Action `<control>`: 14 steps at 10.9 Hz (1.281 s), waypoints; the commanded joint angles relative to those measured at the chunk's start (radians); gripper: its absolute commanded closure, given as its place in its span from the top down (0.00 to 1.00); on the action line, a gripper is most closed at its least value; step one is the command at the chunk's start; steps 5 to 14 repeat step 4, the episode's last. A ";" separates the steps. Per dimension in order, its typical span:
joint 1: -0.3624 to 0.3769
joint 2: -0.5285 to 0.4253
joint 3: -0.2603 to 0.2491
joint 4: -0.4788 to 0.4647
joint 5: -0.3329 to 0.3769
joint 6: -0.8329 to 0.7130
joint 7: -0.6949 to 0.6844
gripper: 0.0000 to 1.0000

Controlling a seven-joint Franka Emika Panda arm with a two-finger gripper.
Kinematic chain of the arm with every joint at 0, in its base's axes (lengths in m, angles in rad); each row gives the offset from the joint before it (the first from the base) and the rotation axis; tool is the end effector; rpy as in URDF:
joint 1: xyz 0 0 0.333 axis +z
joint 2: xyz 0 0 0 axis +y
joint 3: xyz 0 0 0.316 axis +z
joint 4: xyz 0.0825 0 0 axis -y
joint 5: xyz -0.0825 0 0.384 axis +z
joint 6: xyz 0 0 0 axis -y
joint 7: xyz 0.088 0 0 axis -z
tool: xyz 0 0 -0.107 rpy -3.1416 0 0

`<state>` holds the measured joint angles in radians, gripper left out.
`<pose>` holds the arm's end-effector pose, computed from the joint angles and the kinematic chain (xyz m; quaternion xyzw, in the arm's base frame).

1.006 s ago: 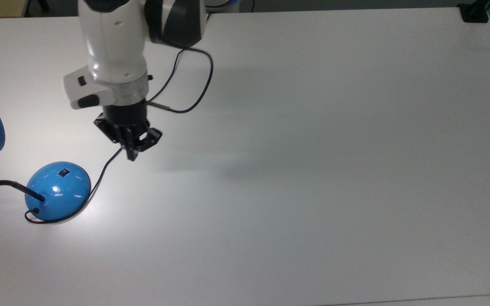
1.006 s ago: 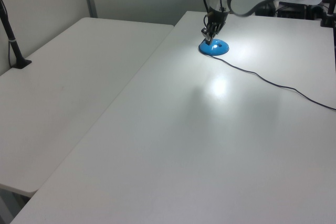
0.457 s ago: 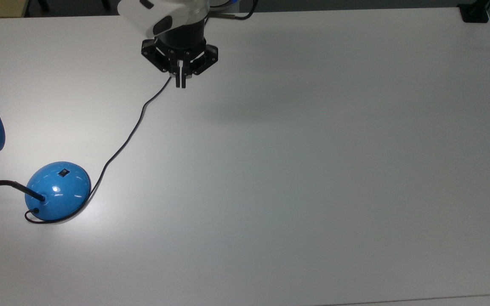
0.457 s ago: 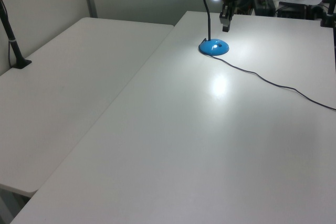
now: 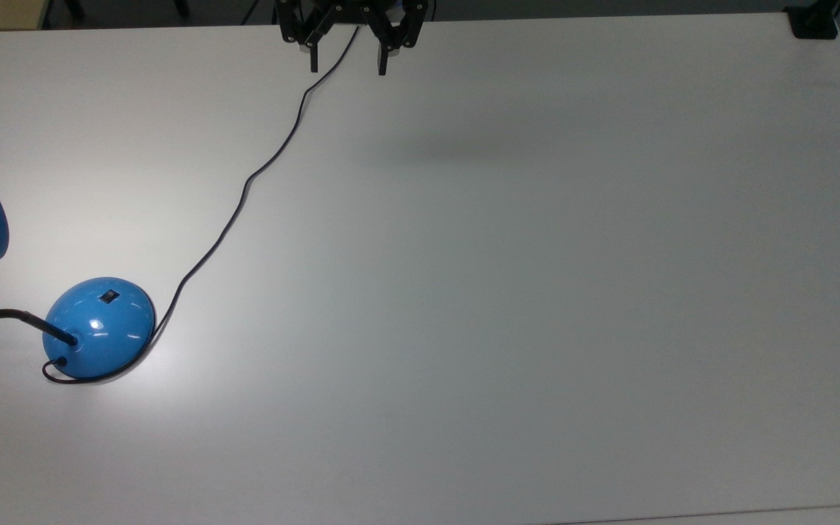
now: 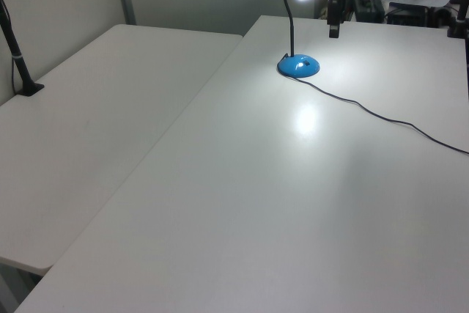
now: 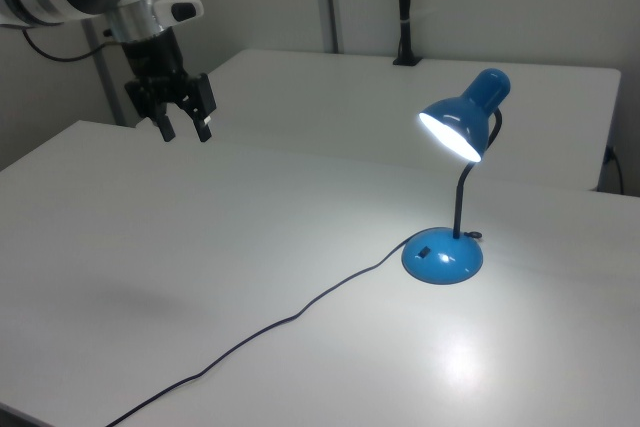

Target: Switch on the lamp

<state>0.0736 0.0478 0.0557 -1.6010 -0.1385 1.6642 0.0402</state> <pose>0.5735 0.0601 0.5923 0.9964 0.0503 0.0134 0.0667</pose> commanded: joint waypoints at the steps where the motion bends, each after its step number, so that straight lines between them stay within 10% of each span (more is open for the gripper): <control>1: 0.081 -0.031 -0.086 -0.019 0.020 -0.026 0.001 1.00; 14: 0.071 -0.026 -0.088 -0.001 0.022 -0.024 0.001 1.00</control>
